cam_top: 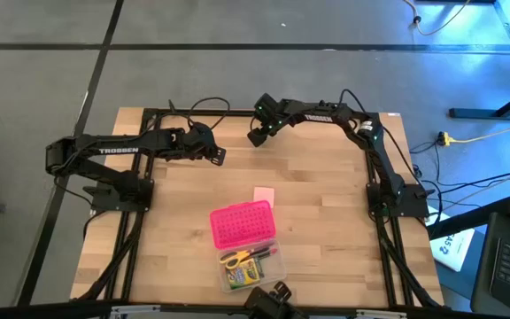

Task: Pack school essentials
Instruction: Put the blue eraser into the pink supply box

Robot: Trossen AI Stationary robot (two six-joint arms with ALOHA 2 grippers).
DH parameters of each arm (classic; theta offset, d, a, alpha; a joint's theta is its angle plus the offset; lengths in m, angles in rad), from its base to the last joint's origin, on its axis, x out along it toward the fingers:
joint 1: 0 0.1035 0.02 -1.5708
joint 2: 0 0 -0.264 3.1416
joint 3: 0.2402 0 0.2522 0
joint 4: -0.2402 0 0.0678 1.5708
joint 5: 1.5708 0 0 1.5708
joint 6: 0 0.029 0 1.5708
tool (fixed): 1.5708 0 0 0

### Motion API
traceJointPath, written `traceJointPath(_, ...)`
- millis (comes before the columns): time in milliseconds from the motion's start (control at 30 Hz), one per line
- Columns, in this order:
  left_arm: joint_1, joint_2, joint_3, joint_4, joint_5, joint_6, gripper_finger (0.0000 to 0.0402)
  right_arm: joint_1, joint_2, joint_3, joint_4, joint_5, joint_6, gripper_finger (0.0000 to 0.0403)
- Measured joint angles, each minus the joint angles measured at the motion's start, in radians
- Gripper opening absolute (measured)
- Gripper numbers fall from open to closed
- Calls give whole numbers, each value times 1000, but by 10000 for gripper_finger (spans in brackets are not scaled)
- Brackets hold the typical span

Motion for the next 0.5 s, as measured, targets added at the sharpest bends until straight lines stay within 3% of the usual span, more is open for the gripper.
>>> traceJointPath(300, 0, 0, 0, 0, 0, -1, 85, -14, 0, 0, 0, -23, -28, 204)
traceJointPath(500, 0, 0, 0, 0, 0, -1, 85, -34, 0, 16, -60, -38, 55, 204)
